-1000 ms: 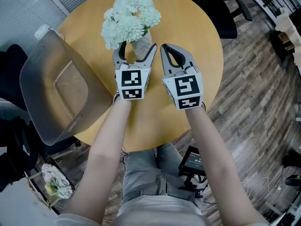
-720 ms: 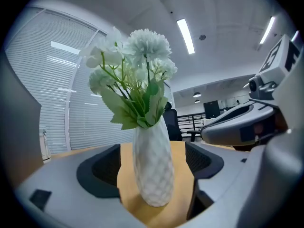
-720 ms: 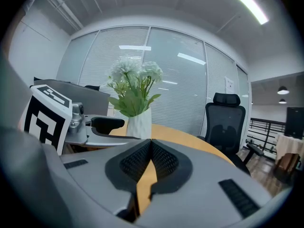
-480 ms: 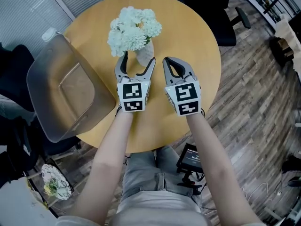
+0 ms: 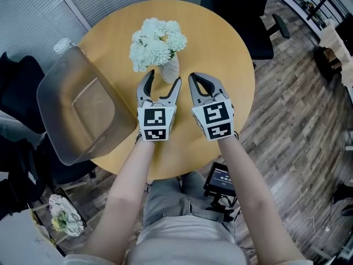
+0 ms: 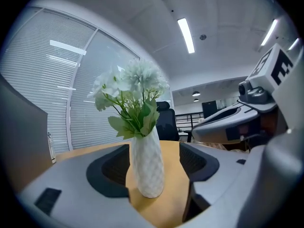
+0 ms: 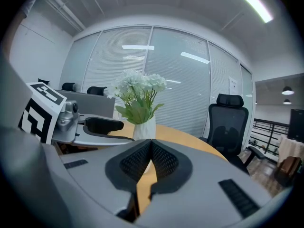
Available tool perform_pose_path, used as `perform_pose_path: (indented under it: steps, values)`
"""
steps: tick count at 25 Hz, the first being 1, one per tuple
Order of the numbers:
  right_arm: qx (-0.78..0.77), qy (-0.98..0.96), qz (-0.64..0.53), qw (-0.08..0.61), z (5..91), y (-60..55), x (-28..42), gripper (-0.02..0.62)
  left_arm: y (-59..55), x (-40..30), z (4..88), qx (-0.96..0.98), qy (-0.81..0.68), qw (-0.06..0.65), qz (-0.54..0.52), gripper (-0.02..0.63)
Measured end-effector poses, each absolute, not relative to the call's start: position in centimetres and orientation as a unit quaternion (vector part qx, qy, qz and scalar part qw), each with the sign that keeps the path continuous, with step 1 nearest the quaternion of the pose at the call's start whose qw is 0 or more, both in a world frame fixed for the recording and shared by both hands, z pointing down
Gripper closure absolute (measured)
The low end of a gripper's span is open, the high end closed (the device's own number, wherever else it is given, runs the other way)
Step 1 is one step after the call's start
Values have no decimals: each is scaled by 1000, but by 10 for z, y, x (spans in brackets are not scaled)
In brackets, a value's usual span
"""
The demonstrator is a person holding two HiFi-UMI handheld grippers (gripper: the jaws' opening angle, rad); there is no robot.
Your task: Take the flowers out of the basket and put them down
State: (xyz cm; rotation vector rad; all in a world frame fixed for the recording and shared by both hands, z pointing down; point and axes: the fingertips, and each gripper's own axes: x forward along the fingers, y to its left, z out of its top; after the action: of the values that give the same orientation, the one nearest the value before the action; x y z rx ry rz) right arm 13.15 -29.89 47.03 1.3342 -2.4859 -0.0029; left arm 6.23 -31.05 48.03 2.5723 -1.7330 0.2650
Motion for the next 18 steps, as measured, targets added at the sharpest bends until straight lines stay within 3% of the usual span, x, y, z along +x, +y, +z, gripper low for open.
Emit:
perform_pose_path:
  steps: [10, 18]
  values:
    - [458, -874, -8, 166, 450, -288, 130, 571, -293, 57, 451, 820, -569, 12, 66, 413]
    - [451, -879, -14, 155, 429, -278, 126, 571, -281, 45, 424, 815, -577, 5, 53, 492]
